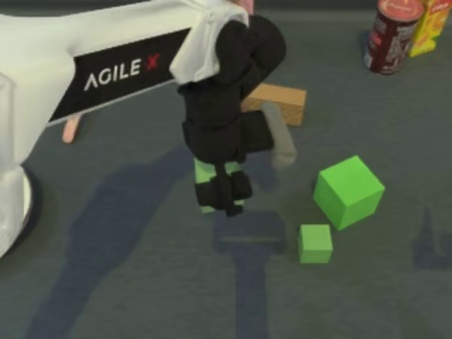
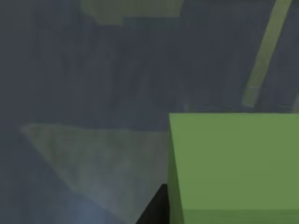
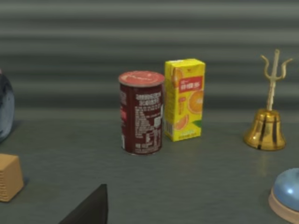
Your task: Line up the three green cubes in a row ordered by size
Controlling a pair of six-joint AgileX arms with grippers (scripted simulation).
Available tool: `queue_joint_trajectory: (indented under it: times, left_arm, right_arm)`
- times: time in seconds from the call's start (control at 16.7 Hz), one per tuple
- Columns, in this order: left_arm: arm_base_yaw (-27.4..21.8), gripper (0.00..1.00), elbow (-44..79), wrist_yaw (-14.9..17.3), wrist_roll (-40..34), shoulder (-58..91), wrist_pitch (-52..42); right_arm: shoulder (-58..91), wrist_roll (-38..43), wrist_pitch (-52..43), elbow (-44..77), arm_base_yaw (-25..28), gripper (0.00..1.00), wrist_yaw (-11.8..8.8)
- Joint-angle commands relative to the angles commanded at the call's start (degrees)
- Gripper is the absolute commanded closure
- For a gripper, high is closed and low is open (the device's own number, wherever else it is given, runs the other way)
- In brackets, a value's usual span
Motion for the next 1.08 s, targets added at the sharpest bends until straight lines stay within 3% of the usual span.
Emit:
queue_joint_trajectory:
  times: [0.3, 0.66, 1.08]
  left_arm:
    - [-7.1, 1.0, 3.3, 0.0, 2.9, 0.8, -2.4]
    - [-7.0, 1.0, 2.3, 0.0, 2.9, 0.8, -1.3]
    - [-7.3, 1.0, -6.2, 0.1, 2.8, 4.7, 11.1]
  right_arm:
    - [0.0, 0.0, 0.0, 0.0, 0.0, 0.0, 0.0]
    - [0.0, 0.0, 0.0, 0.0, 0.0, 0.0, 0.0]
    - [0.0, 0.0, 0.0, 0.0, 0.0, 0.0, 0.0]
